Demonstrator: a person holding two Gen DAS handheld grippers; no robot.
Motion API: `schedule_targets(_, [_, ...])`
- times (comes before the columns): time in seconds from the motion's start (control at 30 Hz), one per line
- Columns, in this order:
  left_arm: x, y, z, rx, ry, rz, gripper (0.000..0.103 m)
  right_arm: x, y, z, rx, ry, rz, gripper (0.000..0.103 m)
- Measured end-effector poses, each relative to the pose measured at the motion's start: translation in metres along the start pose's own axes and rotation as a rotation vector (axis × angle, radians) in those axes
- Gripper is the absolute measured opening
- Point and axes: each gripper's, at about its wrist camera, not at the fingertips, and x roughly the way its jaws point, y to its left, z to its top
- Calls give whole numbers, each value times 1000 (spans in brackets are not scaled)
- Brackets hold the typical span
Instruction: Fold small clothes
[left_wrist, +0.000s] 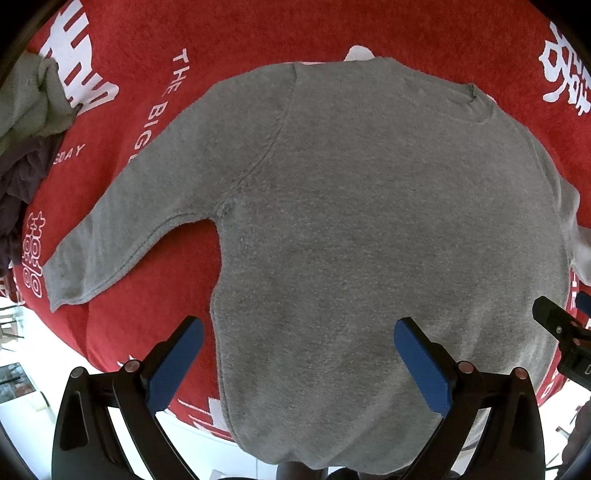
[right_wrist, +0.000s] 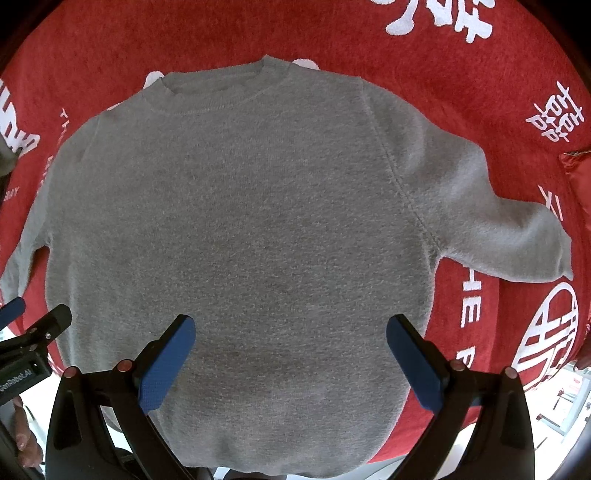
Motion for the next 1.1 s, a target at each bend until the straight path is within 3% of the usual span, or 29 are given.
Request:
schedule_targets(0.83, [7, 18, 3, -19, -8, -51, 103, -3, 13, 4, -21, 3, -12, 103])
schedule_targets(1.0, [7, 22, 3, -31, -15, -82, 103, -6, 18, 5, -17, -8, 8, 103])
schedule_targets(1.1, [6, 30, 2, -66, -27, -141, 103, -8, 23, 4, -21, -11, 14, 103])
